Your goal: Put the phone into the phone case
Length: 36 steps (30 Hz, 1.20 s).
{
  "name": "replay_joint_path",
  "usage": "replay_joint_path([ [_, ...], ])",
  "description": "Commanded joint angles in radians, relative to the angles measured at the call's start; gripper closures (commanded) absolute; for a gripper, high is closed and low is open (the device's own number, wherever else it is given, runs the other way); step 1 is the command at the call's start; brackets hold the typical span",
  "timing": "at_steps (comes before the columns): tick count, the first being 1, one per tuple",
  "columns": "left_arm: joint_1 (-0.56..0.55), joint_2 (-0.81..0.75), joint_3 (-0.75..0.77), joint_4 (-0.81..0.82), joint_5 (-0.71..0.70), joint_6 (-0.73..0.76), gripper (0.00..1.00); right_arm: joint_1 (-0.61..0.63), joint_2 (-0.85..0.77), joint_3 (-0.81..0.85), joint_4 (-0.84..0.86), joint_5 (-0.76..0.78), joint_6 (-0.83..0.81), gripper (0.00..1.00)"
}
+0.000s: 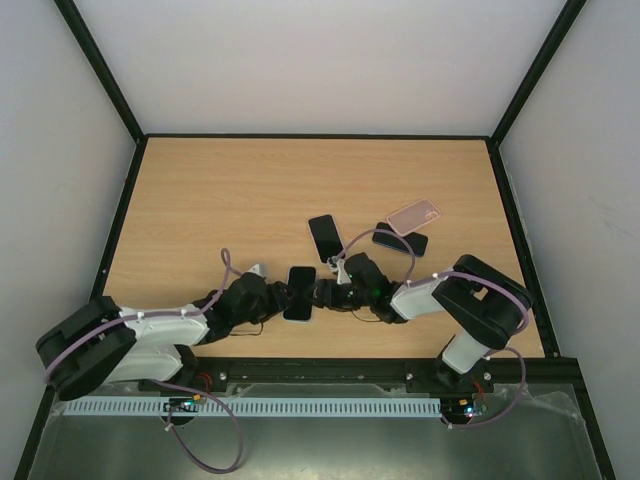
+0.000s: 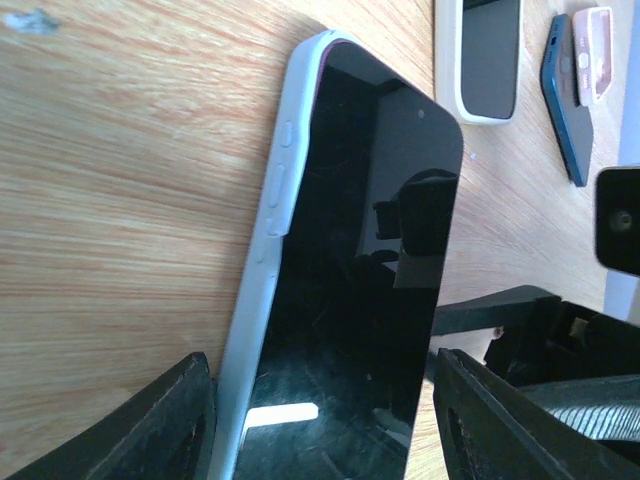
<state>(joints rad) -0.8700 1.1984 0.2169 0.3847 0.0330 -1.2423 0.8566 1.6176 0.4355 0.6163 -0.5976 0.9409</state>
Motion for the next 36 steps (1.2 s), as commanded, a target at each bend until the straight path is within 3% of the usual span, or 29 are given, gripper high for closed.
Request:
replay_joint_path([
  [1, -0.012, 0.066, -0.015, 0.028, 0.029, -0.012, 0.38, 0.001, 0.028, -0.024, 0.023, -0.053, 0.079, 0.38],
  [10, -0.040, 0.159, -0.043, 0.177, 0.074, -0.037, 0.39, 0.001, 0.033, -0.027, 0.118, -0.094, 0.142, 0.37],
  [17, -0.049, 0.173, -0.060, 0.230, 0.092, -0.031, 0.39, 0.002, -0.009, -0.053, 0.182, -0.135, 0.181, 0.29],
  [27, -0.048, 0.044, -0.080, 0.189, 0.052, 0.007, 0.33, 0.002, -0.090, -0.038, 0.079, -0.130, 0.139, 0.30],
  [36, -0.049, -0.047, -0.089, 0.079, 0.006, 0.013, 0.35, 0.002, -0.118, -0.055, 0.162, -0.092, 0.199, 0.33],
])
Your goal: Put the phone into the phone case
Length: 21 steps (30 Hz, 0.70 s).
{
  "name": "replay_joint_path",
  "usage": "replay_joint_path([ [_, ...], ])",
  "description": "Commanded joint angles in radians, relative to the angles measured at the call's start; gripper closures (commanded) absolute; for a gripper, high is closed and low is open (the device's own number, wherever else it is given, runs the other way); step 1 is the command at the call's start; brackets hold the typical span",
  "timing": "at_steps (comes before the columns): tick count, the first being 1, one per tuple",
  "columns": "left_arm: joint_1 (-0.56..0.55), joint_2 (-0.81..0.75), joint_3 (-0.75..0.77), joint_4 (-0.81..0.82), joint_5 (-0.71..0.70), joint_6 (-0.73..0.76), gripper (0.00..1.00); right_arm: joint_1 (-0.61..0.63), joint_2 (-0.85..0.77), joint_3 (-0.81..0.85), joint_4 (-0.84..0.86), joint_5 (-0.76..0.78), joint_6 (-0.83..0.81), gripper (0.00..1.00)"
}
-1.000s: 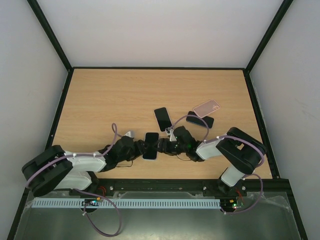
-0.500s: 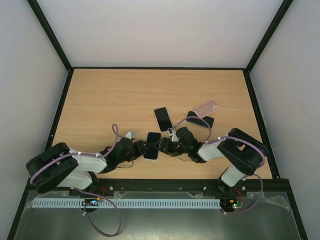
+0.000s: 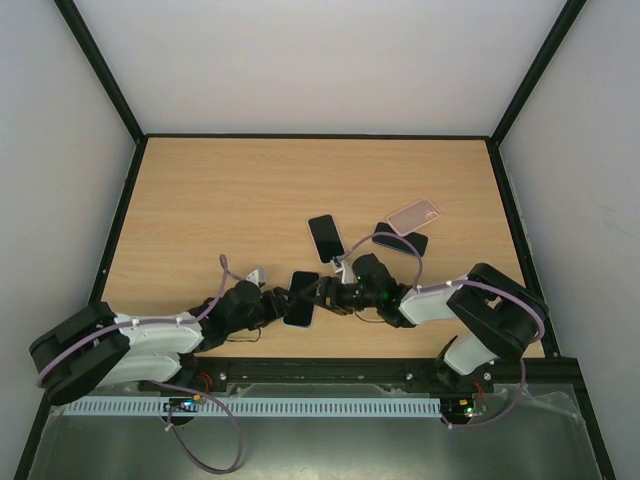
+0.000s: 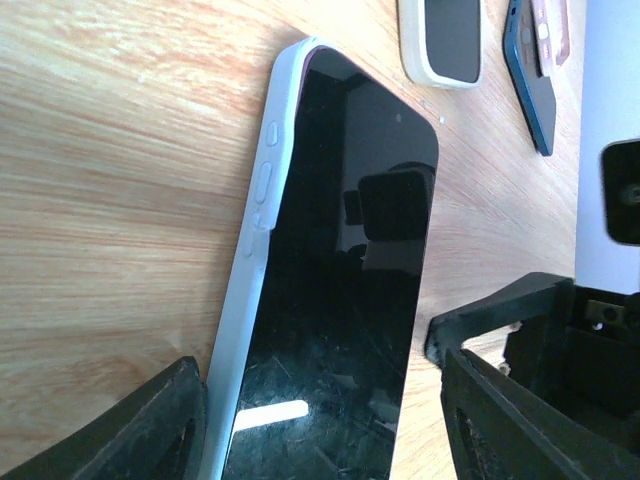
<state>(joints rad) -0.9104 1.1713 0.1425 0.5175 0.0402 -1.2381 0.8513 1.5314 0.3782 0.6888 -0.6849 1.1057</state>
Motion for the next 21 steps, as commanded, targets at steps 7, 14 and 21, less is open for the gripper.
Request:
replay_joint_path([
  [7, -0.009, -0.032, -0.045, -0.016, 0.027, -0.028, 0.44, 0.007, -0.082, -0.003, 0.027, 0.068, 0.038, 0.33],
  [14, -0.020, 0.035, -0.023, 0.064, 0.133, -0.029, 0.44, 0.007, -0.171, 0.010, -0.265, 0.275, -0.074, 0.31],
  [21, -0.067, 0.152, -0.028, 0.246, 0.125, -0.089, 0.47, 0.006, -0.107, 0.008, -0.247, 0.319, -0.079, 0.30],
])
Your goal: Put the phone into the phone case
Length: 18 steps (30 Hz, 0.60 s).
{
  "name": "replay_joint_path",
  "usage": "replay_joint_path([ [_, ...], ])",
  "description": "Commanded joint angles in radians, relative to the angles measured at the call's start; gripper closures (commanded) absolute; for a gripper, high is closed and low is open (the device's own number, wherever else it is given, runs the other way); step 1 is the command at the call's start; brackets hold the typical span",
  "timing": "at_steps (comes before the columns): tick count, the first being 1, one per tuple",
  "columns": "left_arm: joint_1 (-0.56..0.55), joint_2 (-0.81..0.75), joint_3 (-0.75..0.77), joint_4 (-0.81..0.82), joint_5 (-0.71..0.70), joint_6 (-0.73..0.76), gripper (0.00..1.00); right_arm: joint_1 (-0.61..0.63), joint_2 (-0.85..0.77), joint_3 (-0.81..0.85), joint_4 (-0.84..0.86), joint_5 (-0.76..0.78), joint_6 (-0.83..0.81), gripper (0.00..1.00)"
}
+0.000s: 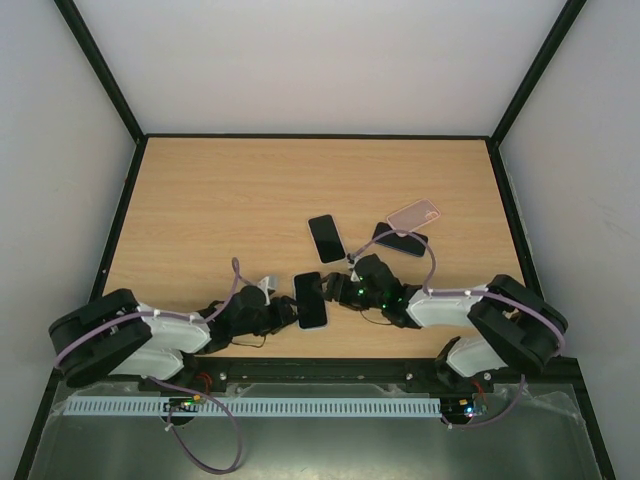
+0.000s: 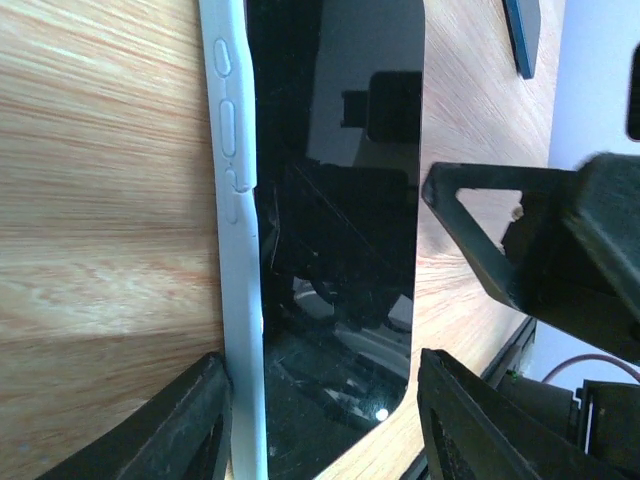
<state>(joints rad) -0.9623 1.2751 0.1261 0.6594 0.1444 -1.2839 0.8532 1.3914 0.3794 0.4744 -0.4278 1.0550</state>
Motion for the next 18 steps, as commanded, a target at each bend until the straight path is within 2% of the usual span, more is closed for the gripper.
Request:
replay_joint_path([
  [1, -0.015, 0.050, -0.018, 0.110, 0.014, -0.052, 0.48, 0.004, 0.045, 0.007, -0.022, 0.053, -0.029, 0.30],
  [7, -0.002, 0.001, -0.031, -0.053, -0.116, -0.050, 0.52, 0.005, 0.124, -0.016, 0.067, 0.025, -0.018, 0.31],
  [11, -0.001, -0.021, -0.030, -0.081, -0.121, -0.041, 0.54, 0.005, 0.180, -0.039, 0.220, -0.064, 0.025, 0.31],
  [18, -0.001, -0.015, -0.024, -0.056, -0.101, -0.034, 0.58, 0.005, 0.144, 0.011, 0.234, -0.152, 0.020, 0.31],
])
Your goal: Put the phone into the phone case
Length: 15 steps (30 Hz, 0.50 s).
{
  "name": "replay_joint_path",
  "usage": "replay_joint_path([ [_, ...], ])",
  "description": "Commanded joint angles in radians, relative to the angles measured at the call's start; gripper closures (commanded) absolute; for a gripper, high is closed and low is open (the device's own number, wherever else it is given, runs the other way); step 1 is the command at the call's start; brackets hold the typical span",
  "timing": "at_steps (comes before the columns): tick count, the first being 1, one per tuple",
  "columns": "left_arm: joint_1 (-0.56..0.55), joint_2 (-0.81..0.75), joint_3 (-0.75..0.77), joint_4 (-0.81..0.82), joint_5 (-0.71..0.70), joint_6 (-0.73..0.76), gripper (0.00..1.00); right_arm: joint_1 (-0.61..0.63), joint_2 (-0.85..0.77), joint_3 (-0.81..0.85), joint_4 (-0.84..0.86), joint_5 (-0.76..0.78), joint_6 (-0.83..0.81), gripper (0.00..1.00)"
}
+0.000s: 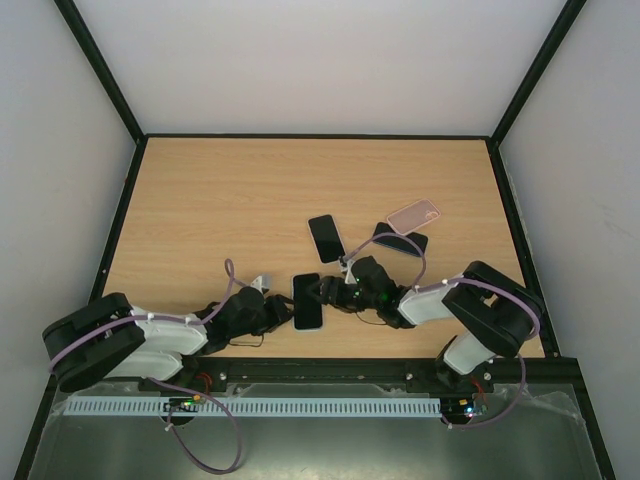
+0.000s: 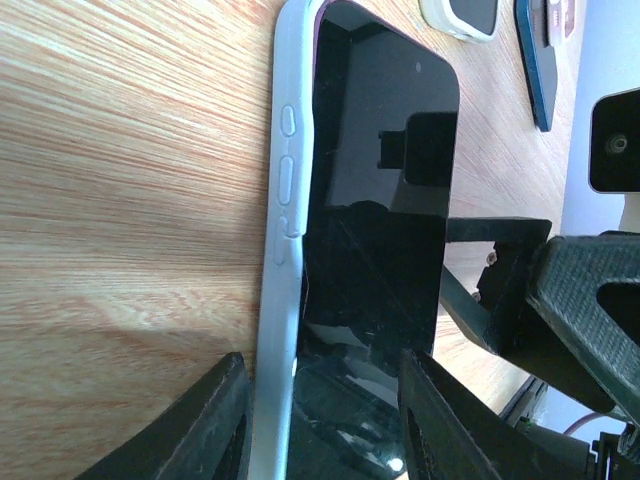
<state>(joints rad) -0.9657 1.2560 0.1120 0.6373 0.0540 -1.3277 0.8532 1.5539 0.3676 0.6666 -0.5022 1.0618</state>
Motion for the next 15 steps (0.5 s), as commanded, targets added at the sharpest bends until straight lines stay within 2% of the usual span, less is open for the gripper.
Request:
replay_joint_path([
  [1, 0.002, 0.008, -0.009, -0.030, -0.006, 0.011, 0.58, 0.005, -0.026, 0.024, 0.059, -0.106, 0.027, 0.31],
  [8, 0.001, 0.019, -0.002, -0.005, 0.005, 0.004, 0.58, 0.006, -0.061, -0.012, 0.214, -0.170, 0.136, 0.30],
  [15, -0.011, 0.009, -0.010, -0.006, 0.004, -0.013, 0.55, 0.006, 0.009, -0.059, 0.367, -0.202, 0.227, 0.31],
])
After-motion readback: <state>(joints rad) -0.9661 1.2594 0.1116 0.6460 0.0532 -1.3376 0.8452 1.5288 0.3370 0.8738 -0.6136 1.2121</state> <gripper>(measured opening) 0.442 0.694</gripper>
